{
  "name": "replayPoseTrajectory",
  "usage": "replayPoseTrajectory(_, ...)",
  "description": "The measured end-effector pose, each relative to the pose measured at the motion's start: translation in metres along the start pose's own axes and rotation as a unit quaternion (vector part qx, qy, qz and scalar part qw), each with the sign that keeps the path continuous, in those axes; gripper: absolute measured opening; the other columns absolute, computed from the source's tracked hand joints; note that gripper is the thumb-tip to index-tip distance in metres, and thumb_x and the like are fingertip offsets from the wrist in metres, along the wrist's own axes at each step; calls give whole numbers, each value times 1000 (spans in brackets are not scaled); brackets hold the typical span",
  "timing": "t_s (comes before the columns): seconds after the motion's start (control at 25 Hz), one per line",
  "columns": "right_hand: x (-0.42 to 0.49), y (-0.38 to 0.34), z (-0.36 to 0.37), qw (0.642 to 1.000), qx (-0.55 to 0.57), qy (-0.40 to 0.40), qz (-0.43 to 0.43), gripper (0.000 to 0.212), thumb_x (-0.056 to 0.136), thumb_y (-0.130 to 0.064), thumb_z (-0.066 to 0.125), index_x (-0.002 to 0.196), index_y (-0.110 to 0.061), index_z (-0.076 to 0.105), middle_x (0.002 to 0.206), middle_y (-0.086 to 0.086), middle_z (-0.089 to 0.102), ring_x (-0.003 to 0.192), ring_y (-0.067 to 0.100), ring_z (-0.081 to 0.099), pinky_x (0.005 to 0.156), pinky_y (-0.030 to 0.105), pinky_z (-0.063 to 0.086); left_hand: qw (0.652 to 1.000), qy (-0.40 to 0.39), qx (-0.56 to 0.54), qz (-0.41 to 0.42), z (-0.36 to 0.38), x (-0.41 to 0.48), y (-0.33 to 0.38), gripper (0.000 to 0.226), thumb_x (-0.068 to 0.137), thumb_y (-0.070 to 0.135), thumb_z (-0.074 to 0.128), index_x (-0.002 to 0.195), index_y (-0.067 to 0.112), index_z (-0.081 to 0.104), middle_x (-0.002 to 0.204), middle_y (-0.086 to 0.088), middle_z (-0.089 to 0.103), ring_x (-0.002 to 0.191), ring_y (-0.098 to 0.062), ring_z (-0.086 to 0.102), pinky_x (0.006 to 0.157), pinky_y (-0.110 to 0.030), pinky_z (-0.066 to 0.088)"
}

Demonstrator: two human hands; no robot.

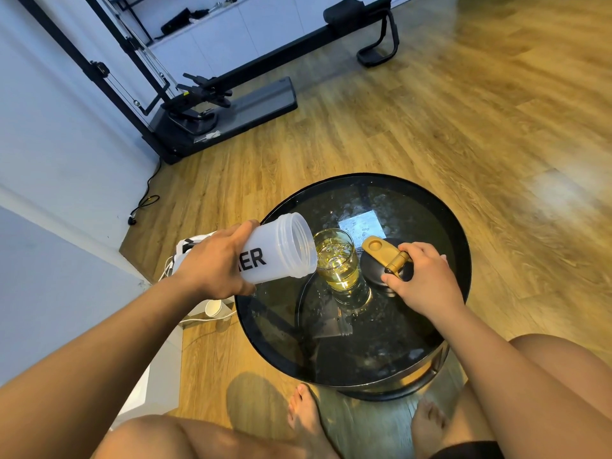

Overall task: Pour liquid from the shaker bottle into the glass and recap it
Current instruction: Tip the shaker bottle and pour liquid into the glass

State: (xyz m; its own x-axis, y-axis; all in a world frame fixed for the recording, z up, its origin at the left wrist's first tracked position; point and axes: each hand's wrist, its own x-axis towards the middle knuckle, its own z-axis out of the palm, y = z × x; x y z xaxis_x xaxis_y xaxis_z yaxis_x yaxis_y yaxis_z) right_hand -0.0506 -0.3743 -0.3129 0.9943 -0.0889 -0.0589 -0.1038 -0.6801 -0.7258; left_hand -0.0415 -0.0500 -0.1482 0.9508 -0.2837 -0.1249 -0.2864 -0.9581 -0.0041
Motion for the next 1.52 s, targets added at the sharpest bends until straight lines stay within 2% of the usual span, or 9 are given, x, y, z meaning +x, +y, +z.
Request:
replayPoseTrajectory(0.16,0,0,1,1000,-1,2,-2,65,78,-46,76,134,-25,50,136,-2,47,123,22,48,117,52,25,1000,1,-4,5,1,0,-2,98,56,38,93,136,32,36,110,9,53,99,-19,55,72,-33,48)
replayPoseTrajectory(0.56,1,0,-1,1000,-4,-3,-1,64,78,-46,76,134,-25,50,138,-2,46,126,23,46,120,51,15,1000,2,7,-2,0,0,0,97,58,36,92,136,30,36,108,11,50,97,-16,50,68,-31,38)
replayPoseTrajectory(0.96,-1,-3,-2,1000,-6,-1,6,64,79,-45,75,135,-26,49,137,-3,45,123,21,45,114,52,29,1000,6,7,7,1,2,-2,99,56,38,94,137,30,37,109,11,50,98,-17,52,71,-32,43)
replayPoseTrajectory(1.4,0,-3,-2,1000,-8,-2,7,65,79,-46,75,135,-26,49,137,-3,45,124,21,45,114,52,28,1000,6,9,10,2,3,-5,99,55,40,93,136,32,35,111,10,53,99,-19,55,70,-34,48)
replayPoseTrajectory(1.52,0,-3,-1,1000,-8,-2,5,65,79,-46,75,135,-25,49,137,-3,45,124,21,46,117,52,24,1000,7,8,10,2,4,-5,99,56,39,93,137,31,36,111,10,52,99,-19,54,70,-33,46)
